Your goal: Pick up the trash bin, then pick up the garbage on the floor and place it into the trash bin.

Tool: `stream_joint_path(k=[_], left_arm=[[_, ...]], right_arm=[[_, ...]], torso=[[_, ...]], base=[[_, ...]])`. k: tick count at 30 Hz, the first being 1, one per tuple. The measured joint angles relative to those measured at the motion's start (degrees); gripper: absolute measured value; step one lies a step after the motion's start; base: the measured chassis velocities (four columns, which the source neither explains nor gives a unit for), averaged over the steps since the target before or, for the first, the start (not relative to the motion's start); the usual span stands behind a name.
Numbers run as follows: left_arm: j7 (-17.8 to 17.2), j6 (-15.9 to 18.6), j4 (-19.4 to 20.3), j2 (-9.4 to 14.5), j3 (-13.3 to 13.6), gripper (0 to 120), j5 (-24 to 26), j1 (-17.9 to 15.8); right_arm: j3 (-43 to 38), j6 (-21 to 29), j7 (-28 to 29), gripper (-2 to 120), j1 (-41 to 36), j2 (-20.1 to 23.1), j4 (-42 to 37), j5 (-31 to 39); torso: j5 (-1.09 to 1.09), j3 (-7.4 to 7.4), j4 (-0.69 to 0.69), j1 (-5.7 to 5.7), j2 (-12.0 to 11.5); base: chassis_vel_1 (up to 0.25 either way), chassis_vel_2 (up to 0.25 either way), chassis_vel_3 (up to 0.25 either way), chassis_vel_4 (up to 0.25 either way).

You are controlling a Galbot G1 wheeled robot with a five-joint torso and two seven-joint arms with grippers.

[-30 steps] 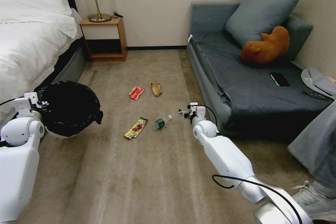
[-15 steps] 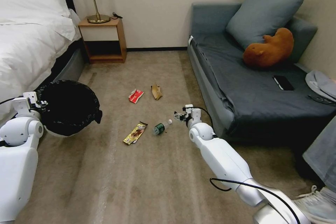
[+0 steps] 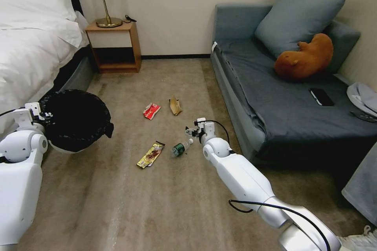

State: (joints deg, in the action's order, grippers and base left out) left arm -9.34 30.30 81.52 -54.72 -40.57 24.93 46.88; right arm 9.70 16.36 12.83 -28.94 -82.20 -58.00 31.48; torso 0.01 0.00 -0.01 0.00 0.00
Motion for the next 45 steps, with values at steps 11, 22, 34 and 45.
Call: stream_joint_path(k=[11,22,34,45], left_arm=[[0.55,-0.5,-1.03,-0.52,0.19,3,-0.71,-0.49],[1.25,-1.33,-1.75,-0.16,-0.35,3,-0.83,-0.23],[1.31,-1.34,-1.29,-0.32,-0.35,3,-0.8,0.01],[1.35,-1.6,0.07,-0.54,-1.02,3,-0.58,1.65]], right_arm=[[1.54,-0.16,-0.73,100,-0.12,-1.06,1.04,-1.19],[2.34,-0.24,-0.74,100,0.44,-2.54,2.17,-1.69],[2.89,-0.22,-0.45,100,-0.02,-1.72,0.99,-1.66],[5.1,-0.2,-0.44,100,-0.91,-2.17,0.16,-2.03]], torso=[[-0.01,0.0,0.01,0.0,0.0],[0.0,0.0,0.01,0.0,0.0],[0.0,0.0,0.0,0.0,0.0],[0.0,0.0,0.0,0.0,0.0]], base=[[-0.061,0.073,0.075,-0.069],[-0.077,0.077,0.077,-0.069],[-0.065,0.065,0.073,-0.067],[-0.071,0.073,0.071,-0.076]])
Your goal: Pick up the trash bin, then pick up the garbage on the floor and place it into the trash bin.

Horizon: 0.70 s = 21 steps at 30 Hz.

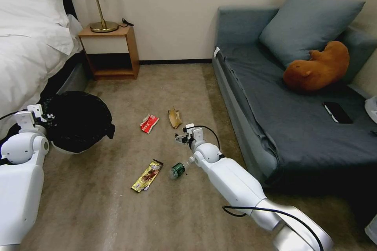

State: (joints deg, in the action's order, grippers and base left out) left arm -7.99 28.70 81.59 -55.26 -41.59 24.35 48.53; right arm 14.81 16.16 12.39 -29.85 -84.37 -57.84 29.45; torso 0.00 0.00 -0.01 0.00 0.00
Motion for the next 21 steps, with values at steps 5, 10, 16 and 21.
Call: stream_joint_path(k=[5,10,16,21], left_arm=[[0.02,-0.19,0.36,-0.01,-0.61,3,0.08,0.8],[0.08,-0.35,0.47,-0.13,-0.83,3,0.15,1.08],[0.09,-0.37,0.47,-0.32,-0.87,3,0.16,1.04],[-0.12,-0.37,0.37,-0.75,-0.83,3,0.26,0.78]], right_arm=[[2.04,0.06,0.0,100,-0.46,-0.54,-0.45,-0.36],[3.47,0.12,-0.02,100,-0.9,-0.62,-0.92,-0.63],[4.48,0.13,-0.13,100,-0.84,-0.76,-0.94,-0.67],[6.12,0.17,-0.94,100,-0.11,-0.04,-0.83,-0.6]], torso=[[0.0,0.0,0.02,0.0,0.0],[0.0,0.0,0.0,0.0,0.0],[0.0,0.0,0.01,0.0,0.0],[0.0,0.0,0.01,0.0,0.0]], base=[[-0.073,0.068,0.083,-0.07],[-0.078,0.068,0.075,-0.078],[-0.061,0.08,0.064,-0.076],[-0.077,0.071,0.087,-0.062]])
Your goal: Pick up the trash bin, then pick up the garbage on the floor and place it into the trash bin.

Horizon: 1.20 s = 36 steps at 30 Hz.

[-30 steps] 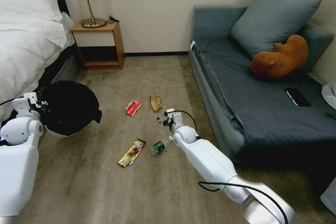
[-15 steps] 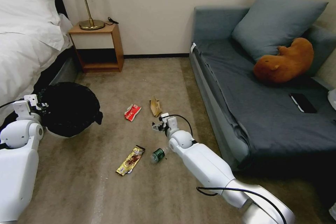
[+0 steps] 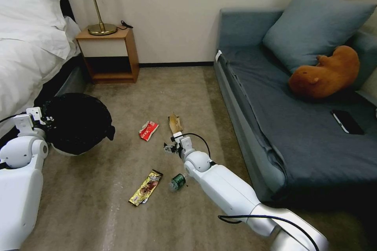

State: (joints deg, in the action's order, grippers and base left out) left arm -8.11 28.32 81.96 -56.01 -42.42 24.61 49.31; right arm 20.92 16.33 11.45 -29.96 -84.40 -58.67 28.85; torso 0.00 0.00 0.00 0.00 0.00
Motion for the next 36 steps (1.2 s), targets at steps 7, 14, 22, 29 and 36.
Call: stream_joint_path(k=[7,14,22,29,36], left_arm=[[-0.16,0.0,-0.1,-0.72,0.2,3,-0.01,-0.03],[-2.08,0.61,1.53,-1.49,0.18,3,-0.08,0.23],[-3.68,0.73,2.46,-1.85,-0.01,3,-0.05,0.7],[-4.14,0.73,4.05,-2.1,-0.37,3,0.25,2.09],[-4.22,0.74,4.69,-3.08,-0.1,3,0.18,2.36]], right_arm=[[4.55,0.33,-1.3,100,1.23,1.33,0.43,0.43],[9.69,0.84,-2.47,100,2.29,-0.32,2.74,1.15],[13.71,1.11,-3.64,100,2.08,-3.02,5.03,1.06],[16.18,1.18,-4.05,100,0.66,-3.71,5.46,0.27],[18.38,1.13,-4.87,100,-0.2,-3.61,5.89,-0.77]], torso=[[0.0,0.01,-0.03,0.0,0.0],[0.0,0.0,0.01,0.0,0.0],[0.0,0.0,0.01,0.0,0.0],[0.0,0.0,0.0,0.0,0.0],[0.0,0.0,0.0,0.0,0.0]], base=[[-0.071,0.049,0.051,-0.046],[0.0,0.0,0.0,0.0],[0.0,0.0,0.0,0.0],[0.0,0.0,0.0,0.0],[0.0,0.0,0.0,0.0]])
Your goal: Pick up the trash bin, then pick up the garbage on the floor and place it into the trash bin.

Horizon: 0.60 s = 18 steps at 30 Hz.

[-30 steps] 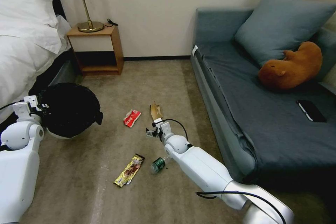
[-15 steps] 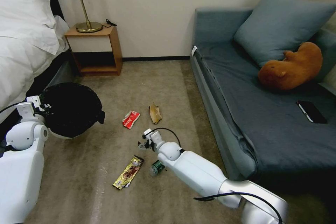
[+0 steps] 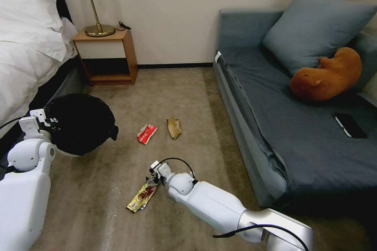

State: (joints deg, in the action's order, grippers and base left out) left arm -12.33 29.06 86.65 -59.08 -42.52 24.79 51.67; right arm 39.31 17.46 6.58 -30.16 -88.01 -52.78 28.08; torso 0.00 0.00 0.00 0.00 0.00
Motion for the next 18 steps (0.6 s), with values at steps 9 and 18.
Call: stream_joint_path(k=[9,18], left_arm=[[0.07,0.02,0.97,-1.87,0.48,3,-0.99,0.16],[0.66,-0.37,0.96,-2.5,0.31,3,-1.56,0.2]], right_arm=[[4.97,-0.06,-2.26,100,1.37,-0.27,1.62,-0.05],[8.95,-0.12,-3.47,100,1.14,-1.9,2.34,0.0]], torso=[[0.0,0.0,0.0,0.0,0.0],[0.0,0.0,0.01,0.0,0.0]], base=[[0.0,0.0,0.0,0.0],[0.0,0.0,0.0,0.0]])
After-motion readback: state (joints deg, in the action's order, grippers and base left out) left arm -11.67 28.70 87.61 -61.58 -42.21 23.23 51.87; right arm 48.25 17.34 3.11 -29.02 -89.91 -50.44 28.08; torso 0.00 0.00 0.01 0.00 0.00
